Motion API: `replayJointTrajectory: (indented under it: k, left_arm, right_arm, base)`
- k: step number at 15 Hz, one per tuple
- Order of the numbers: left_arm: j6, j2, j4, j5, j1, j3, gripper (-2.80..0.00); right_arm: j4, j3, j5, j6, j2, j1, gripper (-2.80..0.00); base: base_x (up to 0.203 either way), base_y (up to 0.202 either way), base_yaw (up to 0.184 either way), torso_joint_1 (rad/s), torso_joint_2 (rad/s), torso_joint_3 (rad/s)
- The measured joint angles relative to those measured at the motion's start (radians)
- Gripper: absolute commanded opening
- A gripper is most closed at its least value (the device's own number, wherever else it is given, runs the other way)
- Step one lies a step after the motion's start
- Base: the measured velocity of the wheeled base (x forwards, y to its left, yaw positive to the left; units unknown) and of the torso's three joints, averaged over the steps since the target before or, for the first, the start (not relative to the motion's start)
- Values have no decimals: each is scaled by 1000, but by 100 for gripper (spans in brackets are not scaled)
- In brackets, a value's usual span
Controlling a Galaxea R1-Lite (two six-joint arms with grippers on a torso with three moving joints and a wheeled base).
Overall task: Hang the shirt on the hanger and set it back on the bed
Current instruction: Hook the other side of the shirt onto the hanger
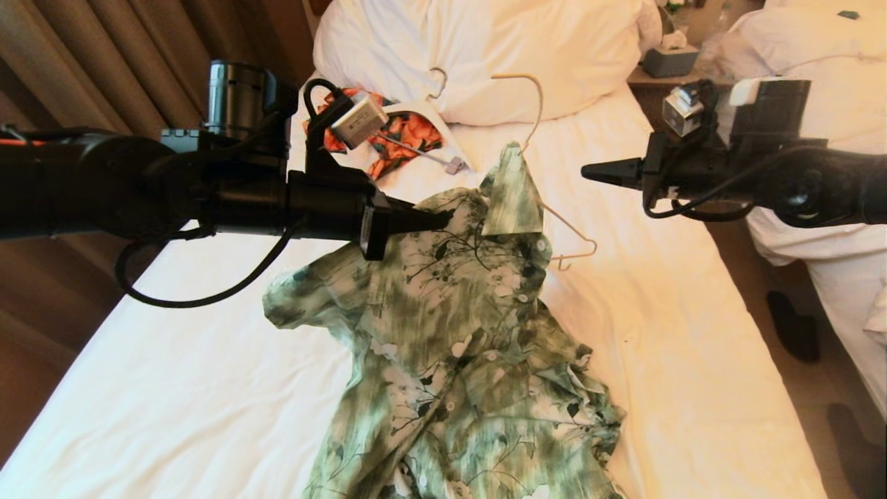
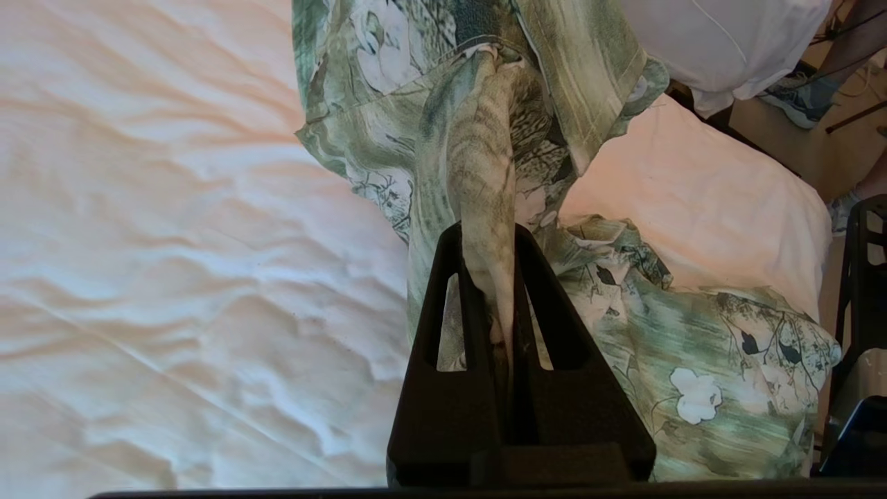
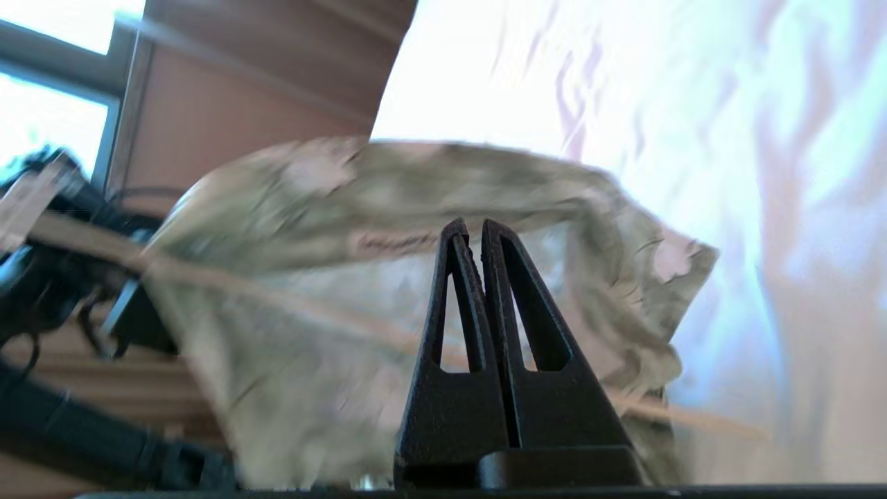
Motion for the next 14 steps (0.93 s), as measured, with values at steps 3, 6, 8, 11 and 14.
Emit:
replayJointTrajectory:
  k: [3, 6, 8, 11, 14]
  left_arm:
    - [0, -20, 3, -1, 6, 0, -280]
    - [-17, -34, 3, -1, 7, 0, -280]
    - [-34, -44, 3, -2, 6, -2, -280]
    - [-37, -58, 3, -3, 4, 4, -280]
    - [-37, -64, 3, 0, 4, 3, -280]
  right_arm:
    - [6, -72, -62, 103, 47, 19, 0]
    - [37, -88, -117, 153, 71, 39, 0]
    - [75, -126, -152, 201, 86, 46, 0]
    - [126, -195, -182, 275, 110, 50, 0]
    - [175, -204, -197, 323, 98, 53, 0]
  base:
    - [0, 0, 0, 0, 0, 0]
    - [0, 0, 0, 0, 0, 0]
    - [0, 0, 0, 0, 0, 0]
    - [0, 0, 0, 0, 0, 0]
    - [0, 0, 0, 0, 0, 0]
